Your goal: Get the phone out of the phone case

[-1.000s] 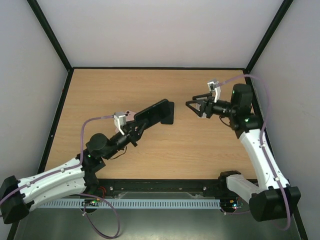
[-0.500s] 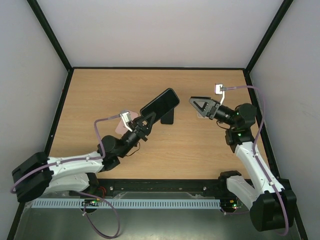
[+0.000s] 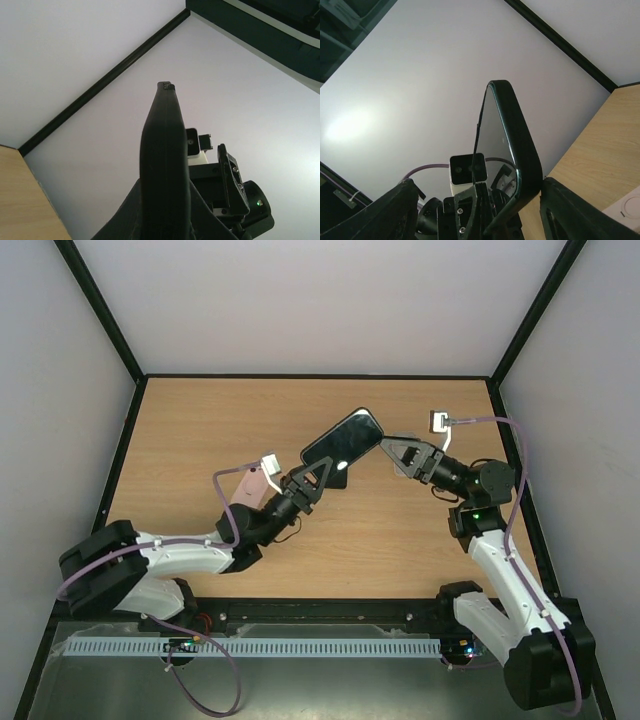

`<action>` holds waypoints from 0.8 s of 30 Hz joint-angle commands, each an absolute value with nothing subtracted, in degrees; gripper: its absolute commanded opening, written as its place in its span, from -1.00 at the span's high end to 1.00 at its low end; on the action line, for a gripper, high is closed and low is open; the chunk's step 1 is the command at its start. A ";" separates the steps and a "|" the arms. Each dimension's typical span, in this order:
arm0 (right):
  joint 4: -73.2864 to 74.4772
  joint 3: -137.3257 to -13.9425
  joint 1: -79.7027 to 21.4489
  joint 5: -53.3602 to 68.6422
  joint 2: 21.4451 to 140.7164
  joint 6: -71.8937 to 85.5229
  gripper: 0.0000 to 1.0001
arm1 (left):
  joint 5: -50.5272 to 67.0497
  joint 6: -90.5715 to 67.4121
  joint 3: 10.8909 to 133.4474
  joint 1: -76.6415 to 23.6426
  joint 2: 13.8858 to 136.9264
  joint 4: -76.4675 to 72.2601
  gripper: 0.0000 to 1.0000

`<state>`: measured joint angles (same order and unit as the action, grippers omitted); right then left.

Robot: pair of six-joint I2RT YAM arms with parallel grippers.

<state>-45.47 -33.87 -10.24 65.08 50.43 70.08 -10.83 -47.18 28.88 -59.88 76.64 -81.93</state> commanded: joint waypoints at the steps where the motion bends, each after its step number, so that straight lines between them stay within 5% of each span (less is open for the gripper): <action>1: -46.64 -33.76 -11.10 64.17 49.18 69.55 -0.24 | -9.08 -49.75 32.01 -60.84 78.07 -91.79 0.95; 8: -45.59 -33.89 -11.20 63.08 48.44 68.15 0.26 | -8.56 -50.99 32.29 -60.99 79.36 -91.62 0.95; 17: -42.64 -33.87 -11.19 60.34 49.66 65.65 0.28 | -5.28 -52.56 32.80 -60.95 80.93 -93.27 0.95; 24: -39.95 -34.03 -11.17 60.98 49.52 62.20 0.78 | -6.64 -52.65 31.28 -60.71 79.44 -90.69 0.87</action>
<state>-41.25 -33.78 -10.90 60.84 50.15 65.60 -6.46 -52.23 30.68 -60.58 81.28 -84.53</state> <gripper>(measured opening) 0.152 0.093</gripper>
